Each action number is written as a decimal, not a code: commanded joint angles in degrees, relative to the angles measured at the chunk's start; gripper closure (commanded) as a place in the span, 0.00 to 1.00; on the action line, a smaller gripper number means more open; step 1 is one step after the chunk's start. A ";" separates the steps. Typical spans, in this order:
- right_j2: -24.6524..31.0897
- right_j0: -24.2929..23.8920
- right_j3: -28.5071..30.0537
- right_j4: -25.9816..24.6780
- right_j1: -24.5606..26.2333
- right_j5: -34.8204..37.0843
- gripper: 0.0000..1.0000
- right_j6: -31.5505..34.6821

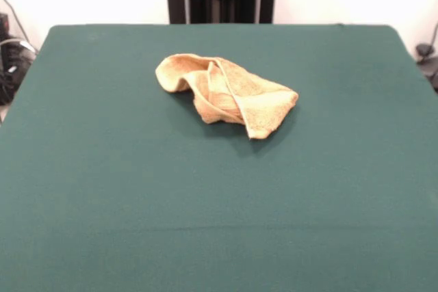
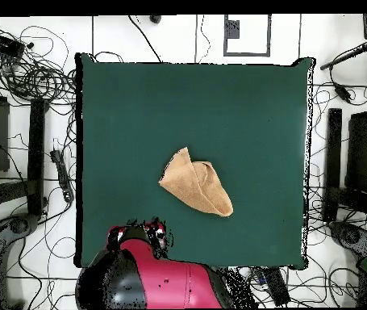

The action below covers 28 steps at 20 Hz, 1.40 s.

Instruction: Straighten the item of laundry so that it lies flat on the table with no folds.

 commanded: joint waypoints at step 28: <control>4.37 -6.86 -0.65 0.68 16.64 -7.11 0.00 8.23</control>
